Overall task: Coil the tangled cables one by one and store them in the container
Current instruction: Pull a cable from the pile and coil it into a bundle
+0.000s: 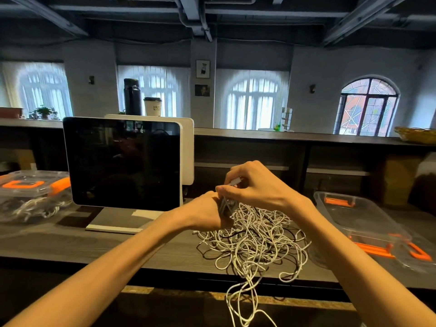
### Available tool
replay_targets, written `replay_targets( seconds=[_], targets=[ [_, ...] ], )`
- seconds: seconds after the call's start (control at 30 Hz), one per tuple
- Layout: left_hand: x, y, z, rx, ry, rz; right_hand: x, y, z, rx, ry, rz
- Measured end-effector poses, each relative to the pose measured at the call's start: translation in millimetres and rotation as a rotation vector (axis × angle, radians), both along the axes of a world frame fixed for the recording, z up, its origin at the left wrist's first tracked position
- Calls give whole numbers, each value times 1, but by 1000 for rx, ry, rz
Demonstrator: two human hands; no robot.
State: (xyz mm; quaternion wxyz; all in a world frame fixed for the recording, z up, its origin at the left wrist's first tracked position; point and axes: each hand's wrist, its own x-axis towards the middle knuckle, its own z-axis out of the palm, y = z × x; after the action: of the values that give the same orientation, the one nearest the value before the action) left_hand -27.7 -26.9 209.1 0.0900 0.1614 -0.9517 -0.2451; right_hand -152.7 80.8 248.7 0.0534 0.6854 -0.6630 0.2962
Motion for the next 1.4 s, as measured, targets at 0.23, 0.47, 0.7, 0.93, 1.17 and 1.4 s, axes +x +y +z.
replay_targets(
  seconds=[0.23,0.47,0.7,0.93,1.17,1.4],
  targets=[
    [1,12,5,198,-30,-123,-4,0,3,169,-430,108],
    [1,-6,3,757,318,-273,-7,-1,-24,-85,-537,80],
    [6,-28,6,1092,391,-195,-10,7,-31,-142,-504,50],
    [0,-14,-2,1067,170,-214,-5,6,-9,-103,-498,188],
    [-4,-9,-6,971,206,-341,-12,4,-20,-300,-548,16],
    [3,-33,5,995,345,-73,-12,25,-48,-368,-25,-63]
  ],
)
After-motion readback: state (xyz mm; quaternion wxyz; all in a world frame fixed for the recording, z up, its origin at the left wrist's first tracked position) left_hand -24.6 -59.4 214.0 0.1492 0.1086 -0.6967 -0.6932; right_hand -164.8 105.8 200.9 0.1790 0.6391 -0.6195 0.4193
